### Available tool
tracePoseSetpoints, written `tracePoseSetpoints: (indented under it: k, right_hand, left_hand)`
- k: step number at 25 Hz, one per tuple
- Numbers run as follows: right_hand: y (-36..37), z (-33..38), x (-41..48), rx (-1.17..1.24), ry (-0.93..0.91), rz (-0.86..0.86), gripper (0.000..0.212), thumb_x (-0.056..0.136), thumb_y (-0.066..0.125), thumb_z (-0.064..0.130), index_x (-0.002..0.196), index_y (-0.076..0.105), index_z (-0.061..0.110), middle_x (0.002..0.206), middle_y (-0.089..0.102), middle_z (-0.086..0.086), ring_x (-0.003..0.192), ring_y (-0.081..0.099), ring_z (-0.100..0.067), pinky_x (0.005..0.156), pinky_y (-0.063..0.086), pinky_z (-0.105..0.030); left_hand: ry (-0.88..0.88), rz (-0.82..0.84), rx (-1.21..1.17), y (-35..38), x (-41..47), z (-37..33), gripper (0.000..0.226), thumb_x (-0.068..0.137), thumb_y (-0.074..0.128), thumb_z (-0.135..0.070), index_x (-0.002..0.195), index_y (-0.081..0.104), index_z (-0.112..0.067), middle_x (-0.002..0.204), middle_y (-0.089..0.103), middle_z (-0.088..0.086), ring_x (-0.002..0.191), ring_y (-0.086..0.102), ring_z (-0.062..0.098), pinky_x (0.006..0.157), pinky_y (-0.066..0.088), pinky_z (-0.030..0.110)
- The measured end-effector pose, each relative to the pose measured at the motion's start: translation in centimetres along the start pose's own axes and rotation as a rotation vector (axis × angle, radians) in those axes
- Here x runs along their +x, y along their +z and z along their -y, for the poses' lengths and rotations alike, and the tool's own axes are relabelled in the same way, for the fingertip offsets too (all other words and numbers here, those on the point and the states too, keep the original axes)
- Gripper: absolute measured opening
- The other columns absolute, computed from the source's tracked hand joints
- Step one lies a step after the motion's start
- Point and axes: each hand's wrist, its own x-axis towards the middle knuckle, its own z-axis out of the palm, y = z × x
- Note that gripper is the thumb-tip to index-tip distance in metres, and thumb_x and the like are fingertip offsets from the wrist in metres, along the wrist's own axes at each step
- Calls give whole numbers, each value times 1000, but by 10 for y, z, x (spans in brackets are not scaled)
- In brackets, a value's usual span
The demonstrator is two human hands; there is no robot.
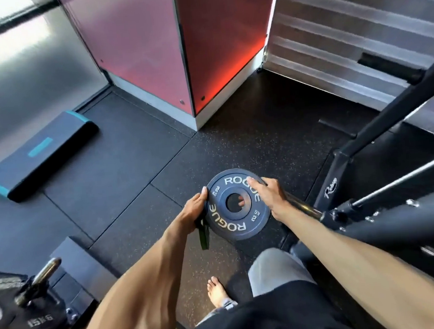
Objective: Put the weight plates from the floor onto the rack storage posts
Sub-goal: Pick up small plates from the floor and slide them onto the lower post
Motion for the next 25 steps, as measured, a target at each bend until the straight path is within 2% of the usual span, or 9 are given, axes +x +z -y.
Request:
tracePoseSetpoints:
  k: [2,5,10,13,16,18,22,25]
  right_hand:
    - [18,21,26,-45,-10,-31,41,75,72,51,77,71,10,79,75,-13,75,72,-33,70,57,-52]
    - [39,47,71,-57,-15,-64,50,64,67,63,68,69,13,76,74,-13,77,72,-36,71,57,-51]
    - [62,87,174,-22,2,-100,50,62,66,64,65,66,15,75,73,-13,73,71,-33,71,57,-55]
    - [60,131,228,-10,23,-148,41,73,68,55,62,61,16,68,67,-6,67,66,-26,67,55,-47]
    - [49,171,283,-18,9,-232,39,82,68,46,58,54,18,60,57,3,61,57,-19,61,45,-40]
    - [39,198,315,-20,18,-300,39,81,67,48,61,57,17,61,60,0,61,57,-18,61,46,-39]
    - [15,232,381,-19,81,-425,37,89,66,40,79,67,5,75,68,-10,66,61,-21,61,45,-32]
    - [0,247,427,6,120,-519,32,90,66,38,76,63,9,74,65,-7,67,59,-19,58,41,-27]
  left_hand:
    - [2,-13,-19,-22,25,-24,59,90,46,-67,123,61,-21,120,67,9,109,66,26,81,55,38]
    - [-18,1,-22,-45,70,-56,57,92,45,-64,124,60,-18,119,66,9,104,66,24,70,54,31]
    - [-2,8,-2,-72,170,-130,55,92,48,-62,121,62,-17,119,68,13,103,68,27,89,57,43]
    - [-48,8,76,-78,228,-189,56,90,49,-64,118,63,-17,116,68,14,105,68,29,89,56,43]
    - [-36,51,59,-72,283,-257,55,88,53,-64,118,65,-19,115,69,12,104,68,28,88,57,42]
    - [-29,79,82,-64,319,-295,53,87,56,-63,115,67,-20,114,70,11,104,68,28,90,56,45]
    - [-46,196,134,-40,394,-367,51,80,61,-66,105,70,-23,113,71,11,104,69,30,91,55,53]
    - [-14,282,258,-18,450,-415,50,84,57,-65,103,69,-21,107,70,7,95,68,22,94,55,47]
